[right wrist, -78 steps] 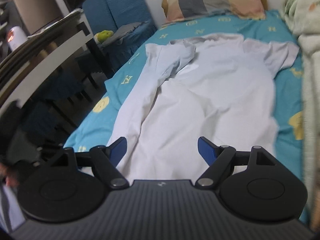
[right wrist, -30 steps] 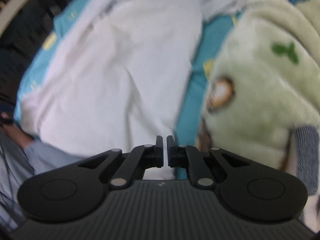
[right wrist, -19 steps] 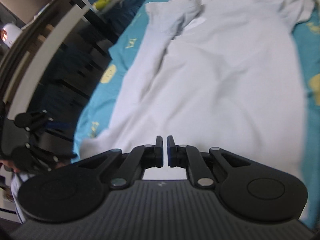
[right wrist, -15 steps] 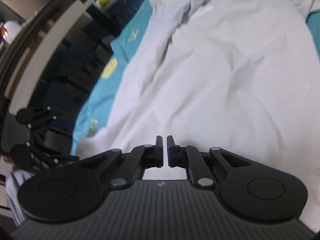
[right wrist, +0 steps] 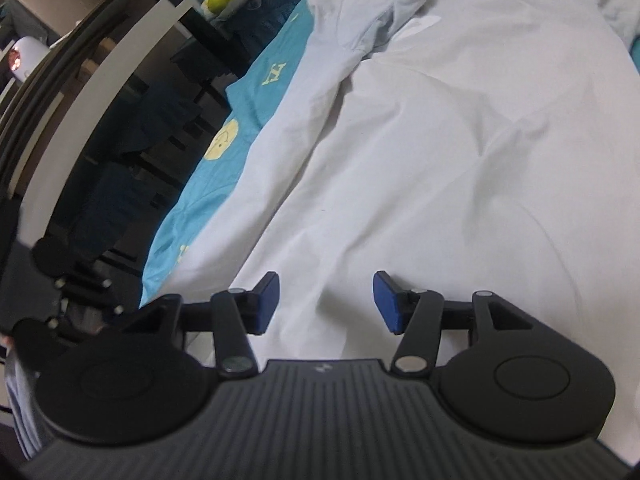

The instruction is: Fold clothes

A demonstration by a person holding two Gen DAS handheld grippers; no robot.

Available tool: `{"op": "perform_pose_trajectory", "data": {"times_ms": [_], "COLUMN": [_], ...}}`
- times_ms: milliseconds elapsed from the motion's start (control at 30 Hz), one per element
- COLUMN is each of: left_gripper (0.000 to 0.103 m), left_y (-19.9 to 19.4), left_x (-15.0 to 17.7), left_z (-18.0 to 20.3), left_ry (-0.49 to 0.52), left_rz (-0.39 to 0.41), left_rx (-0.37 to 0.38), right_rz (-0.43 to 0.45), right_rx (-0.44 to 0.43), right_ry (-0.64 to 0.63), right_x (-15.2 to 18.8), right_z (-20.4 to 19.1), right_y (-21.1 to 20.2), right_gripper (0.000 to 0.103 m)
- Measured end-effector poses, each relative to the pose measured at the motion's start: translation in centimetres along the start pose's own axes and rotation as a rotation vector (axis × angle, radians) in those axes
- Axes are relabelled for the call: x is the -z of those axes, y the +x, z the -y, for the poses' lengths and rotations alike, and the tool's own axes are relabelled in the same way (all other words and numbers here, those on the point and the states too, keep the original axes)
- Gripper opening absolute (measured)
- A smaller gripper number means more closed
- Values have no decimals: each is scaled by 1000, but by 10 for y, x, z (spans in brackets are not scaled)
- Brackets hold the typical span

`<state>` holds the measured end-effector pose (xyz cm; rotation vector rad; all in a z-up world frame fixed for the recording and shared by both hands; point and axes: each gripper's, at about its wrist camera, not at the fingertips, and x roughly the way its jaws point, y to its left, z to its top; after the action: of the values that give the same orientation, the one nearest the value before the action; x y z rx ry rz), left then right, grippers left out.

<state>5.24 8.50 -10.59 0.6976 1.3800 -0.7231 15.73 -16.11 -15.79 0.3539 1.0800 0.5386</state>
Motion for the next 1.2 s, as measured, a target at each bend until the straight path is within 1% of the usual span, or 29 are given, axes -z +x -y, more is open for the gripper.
{"op": "perform_pose_trajectory", "data": {"times_ms": [133,233,267,300,367,433,467,533,567,667,733,800,867,933,1033,1100,1200], "left_gripper": [6,10,16,20,36,39,47,53,61,74,81,83,90,92,93,93,93], "left_y": [-20,-16,-12,-6,8,21,25,28,28,19,6,-9,-22,-34,-48,-57,-71], "left_x": [-19,-31,-34,-35,-37,-38,-36,-34,-33,-27,-22,-18,-14,-10,0,-3,-11], "left_z": [35,59,66,72,83,89,88,88,88,87,89,94,101,104,105,105,101], "left_ry": [-124,-231,-264,-286,-321,-346,-355,-385,-398,-429,-444,-445,-439,-446,-488,-501,-535], "left_rz": [19,40,46,51,48,32,29,45,56,111,151,189,222,268,319,363,452], "left_rx": [-25,-17,-14,-13,-17,-28,-31,-20,-12,29,34,29,2,-20,-22,-49,-92], "right_rz": [19,33,37,41,50,60,66,82,91,129,160,194,226,260,314,349,403], "right_rx": [28,48,54,57,61,66,69,76,79,99,119,140,151,169,215,242,280], "right_ry": [23,38,43,47,56,67,71,69,67,51,45,42,40,33,18,19,22], "right_x": [2,4,4,4,4,3,3,2,1,-1,-1,-1,0,0,1,1,1], "right_z": [5,9,10,11,13,15,15,15,15,13,12,11,10,9,8,9,12], "right_y": [-6,-10,-11,-12,-14,-16,-17,-20,-22,-28,-35,-44,-53,-62,-74,-80,-91], "right_gripper": [55,55,55,55,55,55,55,56,55,55,55,55,56,56,56,56,56]}}
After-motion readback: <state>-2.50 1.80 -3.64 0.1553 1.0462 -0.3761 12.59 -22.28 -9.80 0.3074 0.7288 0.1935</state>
